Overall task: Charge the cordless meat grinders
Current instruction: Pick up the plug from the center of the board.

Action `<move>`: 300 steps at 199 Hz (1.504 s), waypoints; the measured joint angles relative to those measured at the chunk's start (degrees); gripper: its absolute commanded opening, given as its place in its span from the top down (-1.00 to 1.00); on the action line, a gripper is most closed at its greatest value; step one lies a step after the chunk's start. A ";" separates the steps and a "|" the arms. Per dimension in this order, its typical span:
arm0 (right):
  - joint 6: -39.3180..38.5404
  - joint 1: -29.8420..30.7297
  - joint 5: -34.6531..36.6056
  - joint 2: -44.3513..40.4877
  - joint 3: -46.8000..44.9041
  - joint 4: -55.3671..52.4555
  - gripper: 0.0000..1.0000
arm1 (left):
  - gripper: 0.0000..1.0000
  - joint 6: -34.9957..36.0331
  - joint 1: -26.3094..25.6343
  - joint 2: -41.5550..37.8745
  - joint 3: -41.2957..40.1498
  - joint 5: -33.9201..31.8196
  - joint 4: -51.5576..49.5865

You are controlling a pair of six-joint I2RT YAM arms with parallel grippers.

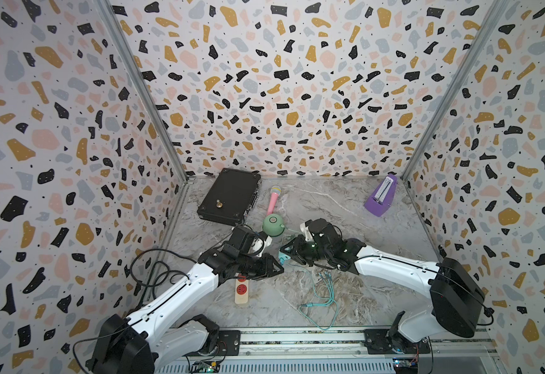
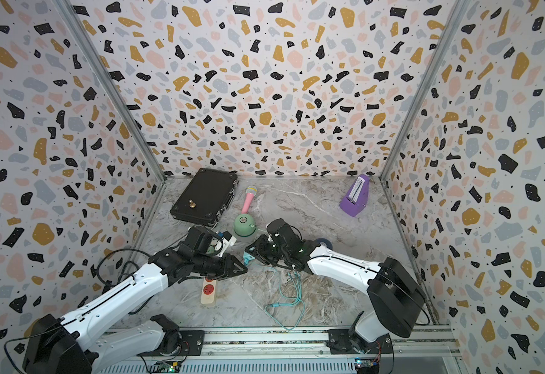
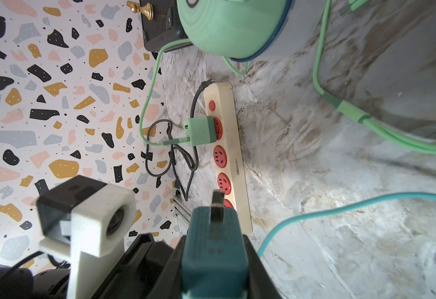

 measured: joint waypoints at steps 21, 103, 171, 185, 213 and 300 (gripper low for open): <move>-0.24 0.00 -0.04 0.02 0.00 -0.37 0.57 | 0.92 0.42 -0.09 0.09 0.52 0.61 -0.15; -14.16 -1.75 -0.07 -6.19 -0.02 -7.52 0.05 | 1.00 5.07 -0.04 2.51 7.17 -0.24 -13.97; -57.24 -1.36 1.44 -25.92 -3.69 -15.28 -0.05 | 1.00 12.41 -0.02 6.38 14.23 4.31 -29.57; -65.75 -1.22 0.22 -27.45 -4.09 -16.48 -0.06 | 1.00 13.81 0.00 6.36 15.72 5.11 -32.09; -79.49 0.09 -2.25 -26.38 -4.09 -18.05 -0.10 | 1.00 15.34 0.00 6.29 16.72 6.10 -35.28; -101.29 9.31 -3.21 -15.34 -2.67 -19.23 -0.10 | 1.00 16.79 0.00 6.29 18.10 7.13 -39.74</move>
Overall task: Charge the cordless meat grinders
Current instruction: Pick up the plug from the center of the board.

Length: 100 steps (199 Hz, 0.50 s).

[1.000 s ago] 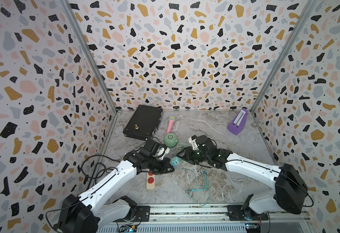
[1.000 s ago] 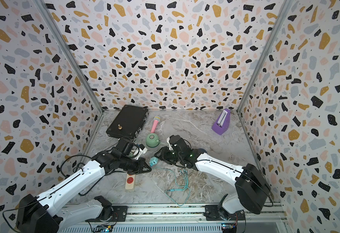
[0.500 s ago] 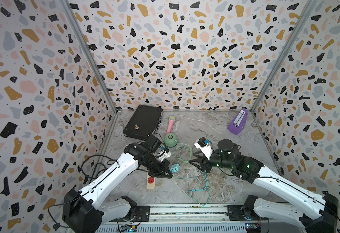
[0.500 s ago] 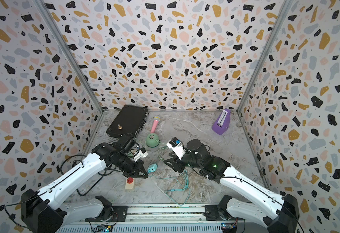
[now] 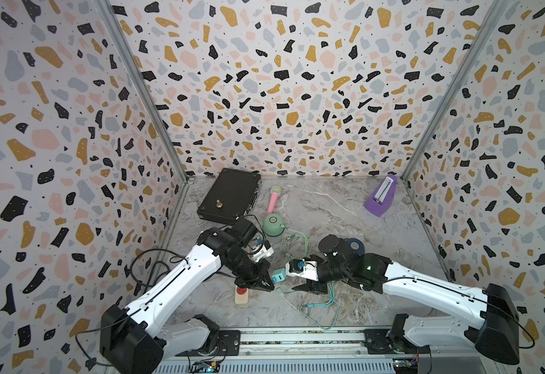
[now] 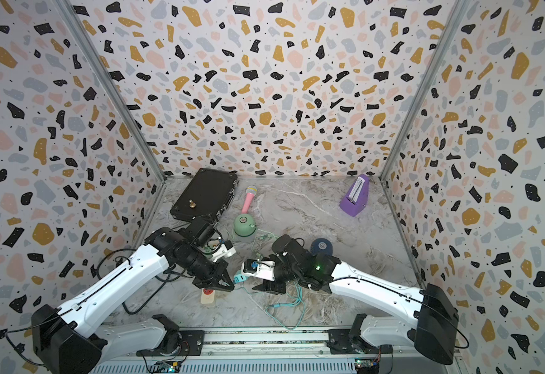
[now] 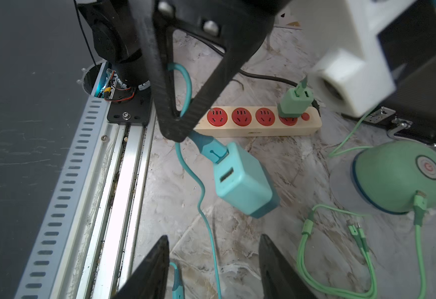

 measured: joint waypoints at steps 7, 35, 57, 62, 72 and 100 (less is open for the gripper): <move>-0.90 0.46 0.22 0.76 0.20 0.68 -0.09 | 1.00 0.00 0.00 0.00 0.02 0.13 -0.15; -3.43 1.44 1.42 3.63 1.09 3.26 -0.07 | 1.00 0.20 0.00 0.00 0.09 0.55 -0.98; -5.16 1.44 2.21 4.98 1.42 4.13 -0.05 | 1.00 0.42 0.00 0.00 0.09 0.92 -1.62; -5.40 1.44 2.23 5.29 1.62 4.17 -0.04 | 1.00 0.44 0.00 0.00 0.09 1.01 -1.68; -5.88 1.44 2.34 5.86 1.90 4.61 -0.02 | 1.00 0.44 0.00 0.00 0.11 1.16 -1.86; -6.47 1.44 2.36 6.58 1.95 5.75 0.03 | 1.00 0.44 0.00 -0.02 0.17 1.95 -1.92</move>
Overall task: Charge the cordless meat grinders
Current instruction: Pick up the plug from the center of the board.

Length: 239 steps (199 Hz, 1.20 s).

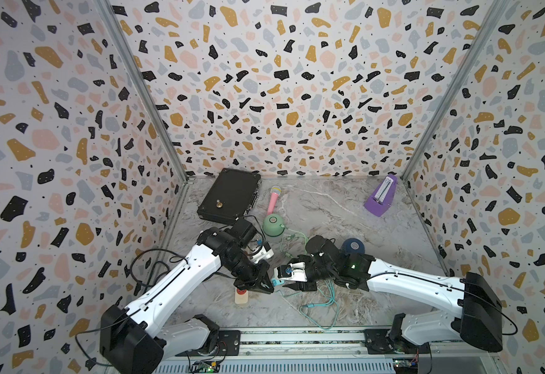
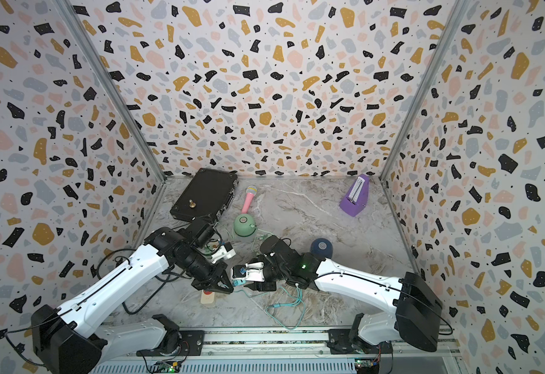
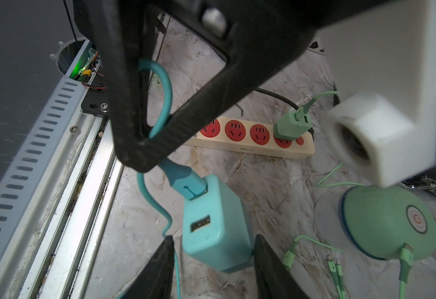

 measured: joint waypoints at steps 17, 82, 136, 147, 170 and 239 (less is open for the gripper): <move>-0.15 0.07 -0.09 0.17 0.00 0.81 0.09 | 1.00 -0.02 0.00 -0.11 0.00 0.92 0.04; -0.70 0.59 -4.90 1.27 0.11 -0.68 0.50 | 1.00 -0.85 0.13 -2.34 -0.02 2.38 0.76; 0.02 0.52 -6.05 1.27 0.81 -2.56 0.73 | 0.28 -0.46 0.83 -2.49 0.09 2.08 0.46; 0.61 0.50 -5.88 1.27 0.81 -2.89 0.75 | 0.03 0.22 1.38 -2.47 0.42 1.68 0.11; 2.43 0.15 -5.14 1.14 0.81 -3.30 0.80 | -0.15 0.83 2.78 -2.47 2.08 0.42 -0.52; 12.20 -3.17 -5.88 -3.34 -1.22 -1.27 0.84 | -0.18 3.58 5.29 -4.48 3.93 -3.45 -0.90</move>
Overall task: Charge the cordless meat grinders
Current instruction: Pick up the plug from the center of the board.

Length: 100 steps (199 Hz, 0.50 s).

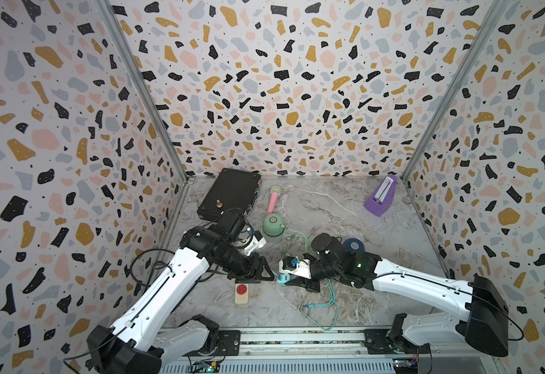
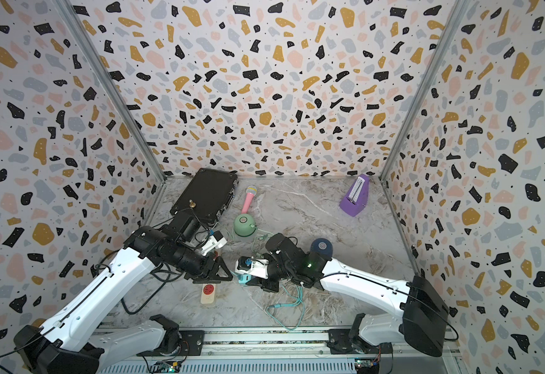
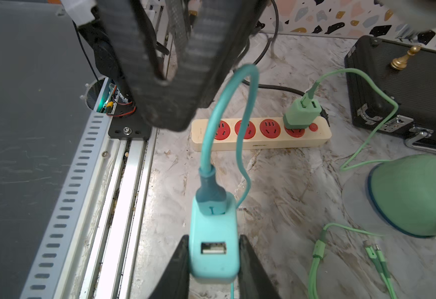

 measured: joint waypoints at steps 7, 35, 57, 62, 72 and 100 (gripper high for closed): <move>1.29 -0.74 -0.83 -0.26 0.00 0.28 0.84 | -0.18 0.50 0.02 -0.48 0.00 -0.02 0.09; 5.95 -3.48 -4.61 -0.42 0.02 0.63 0.84 | -0.18 1.79 0.09 -5.55 -1.79 1.40 3.98; 8.76 -4.09 -7.65 0.00 1.18 -1.03 0.85 | -0.18 2.71 0.09 -8.66 -4.59 3.61 6.91; 9.33 -4.09 -8.39 0.24 1.70 -1.44 0.85 | -0.17 3.17 0.09 -8.76 -4.94 4.17 7.30; 10.32 -4.09 -9.46 0.59 2.58 -1.99 0.85 | -0.17 4.02 0.09 -8.66 -5.31 5.14 8.07; 13.00 -4.09 -11.80 0.76 3.19 -2.58 0.85 | -0.17 6.82 0.09 -7.08 -6.25 6.58 11.32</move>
